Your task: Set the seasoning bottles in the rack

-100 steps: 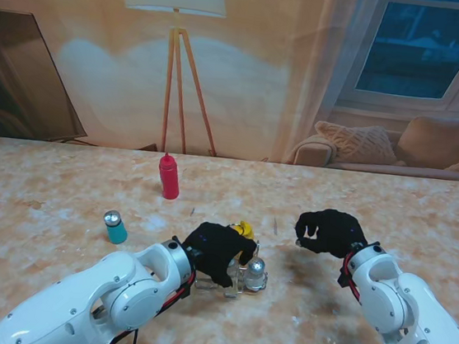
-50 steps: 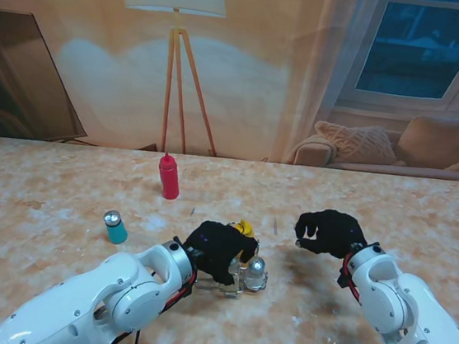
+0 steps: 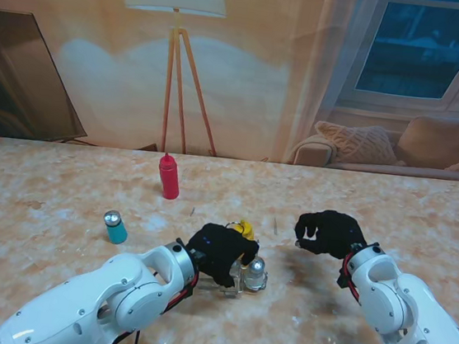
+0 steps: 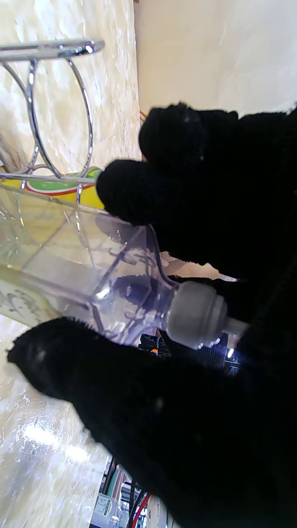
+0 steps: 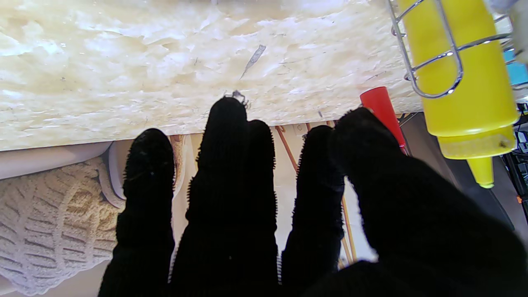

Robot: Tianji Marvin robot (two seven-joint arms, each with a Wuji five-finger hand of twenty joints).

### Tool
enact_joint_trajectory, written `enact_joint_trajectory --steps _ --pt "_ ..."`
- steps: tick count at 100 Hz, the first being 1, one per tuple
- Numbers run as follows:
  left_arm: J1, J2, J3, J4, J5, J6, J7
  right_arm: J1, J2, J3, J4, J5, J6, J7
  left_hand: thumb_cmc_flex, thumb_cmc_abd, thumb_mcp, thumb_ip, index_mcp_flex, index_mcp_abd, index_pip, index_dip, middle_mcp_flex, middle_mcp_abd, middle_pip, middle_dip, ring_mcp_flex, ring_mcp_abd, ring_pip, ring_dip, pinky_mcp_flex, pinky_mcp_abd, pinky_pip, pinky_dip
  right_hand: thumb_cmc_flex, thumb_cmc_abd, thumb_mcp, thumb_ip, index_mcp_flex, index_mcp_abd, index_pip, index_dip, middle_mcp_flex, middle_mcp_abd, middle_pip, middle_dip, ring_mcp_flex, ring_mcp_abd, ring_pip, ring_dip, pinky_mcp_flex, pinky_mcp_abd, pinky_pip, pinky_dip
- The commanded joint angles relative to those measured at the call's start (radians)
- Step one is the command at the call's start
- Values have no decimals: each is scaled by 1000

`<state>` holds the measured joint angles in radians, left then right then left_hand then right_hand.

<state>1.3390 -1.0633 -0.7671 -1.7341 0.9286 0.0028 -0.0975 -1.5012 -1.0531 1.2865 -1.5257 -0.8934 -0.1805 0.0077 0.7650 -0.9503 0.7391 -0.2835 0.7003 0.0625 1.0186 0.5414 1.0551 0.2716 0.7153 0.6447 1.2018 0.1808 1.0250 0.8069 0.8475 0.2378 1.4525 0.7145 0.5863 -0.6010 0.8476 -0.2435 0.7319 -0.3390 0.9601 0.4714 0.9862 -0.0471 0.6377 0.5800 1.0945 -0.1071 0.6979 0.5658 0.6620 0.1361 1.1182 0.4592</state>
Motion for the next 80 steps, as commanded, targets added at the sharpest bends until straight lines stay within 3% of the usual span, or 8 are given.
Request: enact_joint_trajectory --steps 1,37,51,59,73,80 --pt "-4 -4 3 1 -6 6 -19 -8 -6 -4 1 0 1 14 99 45 204 14 47 -27 213 68 24 -91 158 40 -6 -135 27 7 -5 -85 26 18 22 -20 21 -9 14 -29 17 -6 34 -20 4 26 17 -18 16 11 3 -6 0 -8" --pt "-15 -5 18 4 -19 45 -37 -8 -6 -4 3 -1 3 13 65 89 137 -5 46 -4 82 18 -25 -77 47 19 -63 -76 -122 -2 -77 -66 -82 5 21 -21 21 -9 12 -28 17 -6 33 -20 3 26 16 -17 17 12 2 -6 1 -7" --pt "-13 -5 16 6 -21 38 -34 -7 -6 -4 5 -1 3 12 17 111 149 -6 56 24 -31 13 -71 -67 8 -25 -98 -50 -211 0 -121 -54 -158 9 21 -21 20 -10 13 -28 16 -6 32 -21 2 25 15 -19 16 12 2 -5 2 -7" --pt "-11 -5 12 6 -22 27 -29 -7 -6 -4 5 -2 2 13 -17 127 167 -2 89 52 -147 -10 -78 -57 -30 -102 -112 -32 -273 -14 -138 -48 -205 4 22 -21 20 -9 12 -28 16 -7 33 -21 2 26 15 -18 16 12 1 -4 2 -6" --pt "-11 -2 6 2 -15 16 -37 -6 -6 -4 6 -1 2 14 -117 170 218 39 120 83 -282 -17 -87 -53 -85 -149 -140 -12 -331 -30 -165 -34 -253 -5 21 -21 19 -9 11 -29 15 -7 32 -21 2 26 16 -18 16 12 0 -4 2 -6" --pt "-9 -1 2 -1 -17 15 -44 -7 -5 -3 6 -1 1 14 -162 191 242 88 135 98 -335 -17 -87 -50 -104 -159 -147 -2 -350 -38 -174 -24 -266 -6 20 -21 19 -10 11 -29 15 -7 32 -21 1 25 15 -17 15 12 -2 -3 2 -6"
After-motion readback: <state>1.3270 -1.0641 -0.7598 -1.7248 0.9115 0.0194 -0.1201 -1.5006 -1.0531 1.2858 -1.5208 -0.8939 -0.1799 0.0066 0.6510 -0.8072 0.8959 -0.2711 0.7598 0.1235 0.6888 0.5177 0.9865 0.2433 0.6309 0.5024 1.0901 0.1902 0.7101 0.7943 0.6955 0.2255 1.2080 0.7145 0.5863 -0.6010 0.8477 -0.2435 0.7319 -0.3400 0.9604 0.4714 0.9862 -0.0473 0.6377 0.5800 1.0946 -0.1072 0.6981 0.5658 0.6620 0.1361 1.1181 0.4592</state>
